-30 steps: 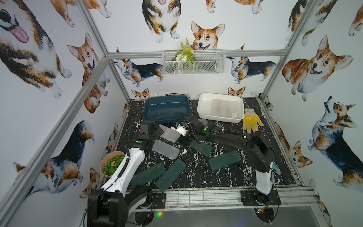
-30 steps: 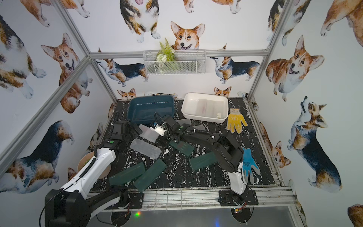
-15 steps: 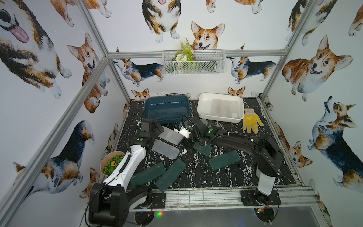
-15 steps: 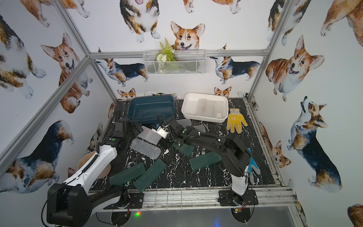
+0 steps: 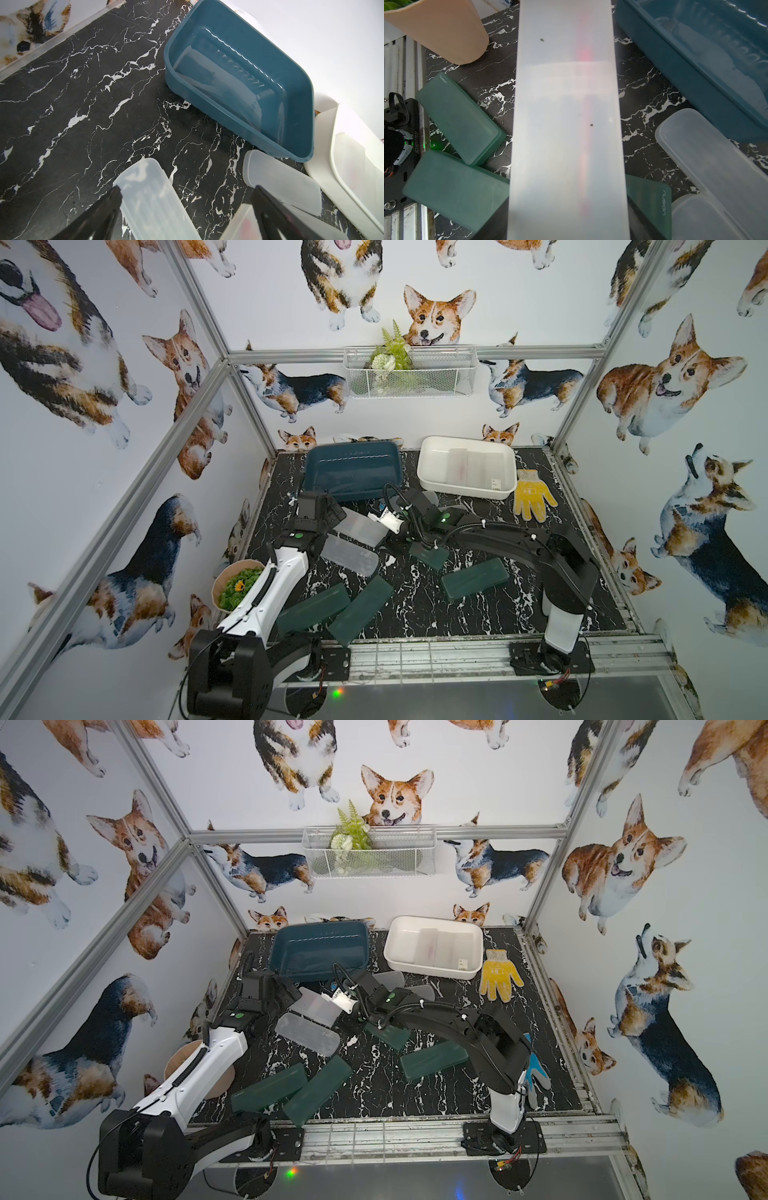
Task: Place the pencil cases by color into the storage box
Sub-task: Pick up the pencil case from the center of the board.
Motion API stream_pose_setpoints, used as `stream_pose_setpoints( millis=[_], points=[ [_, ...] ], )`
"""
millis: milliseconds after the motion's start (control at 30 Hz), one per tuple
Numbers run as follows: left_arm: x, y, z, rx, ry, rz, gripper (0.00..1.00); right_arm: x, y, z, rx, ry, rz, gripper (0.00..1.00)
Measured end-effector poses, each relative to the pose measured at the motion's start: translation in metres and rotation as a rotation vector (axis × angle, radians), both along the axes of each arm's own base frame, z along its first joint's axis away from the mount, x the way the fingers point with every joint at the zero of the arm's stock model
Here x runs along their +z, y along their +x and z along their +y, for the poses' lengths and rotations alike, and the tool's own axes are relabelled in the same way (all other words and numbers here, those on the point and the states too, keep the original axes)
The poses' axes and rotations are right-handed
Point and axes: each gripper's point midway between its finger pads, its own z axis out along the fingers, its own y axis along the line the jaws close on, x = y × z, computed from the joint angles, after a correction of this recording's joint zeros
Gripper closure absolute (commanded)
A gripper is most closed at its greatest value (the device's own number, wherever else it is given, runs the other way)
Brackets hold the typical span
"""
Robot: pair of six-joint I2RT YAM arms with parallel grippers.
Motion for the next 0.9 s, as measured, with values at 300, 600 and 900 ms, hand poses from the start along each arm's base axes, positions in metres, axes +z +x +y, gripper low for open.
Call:
stream_pose_setpoints(
  millis=[300, 600, 900],
  points=[
    [0.006, -0.004, 0.005, 0.018, 0.010, -0.034, 0.00, 0.000, 0.005, -0.015, -0.025, -0.003, 0.003, 0.57],
    [0.007, -0.005, 0.007, 0.021, 0.020, -0.047, 0.00, 0.014, 0.010, -0.036, -0.067, 0.031, 0.005, 0.57],
    [0.008, -0.011, 0.011, 0.034, 0.045, -0.070, 0.00, 0.035, 0.029, -0.063, -0.126, 0.094, -0.004, 0.58]
  ],
)
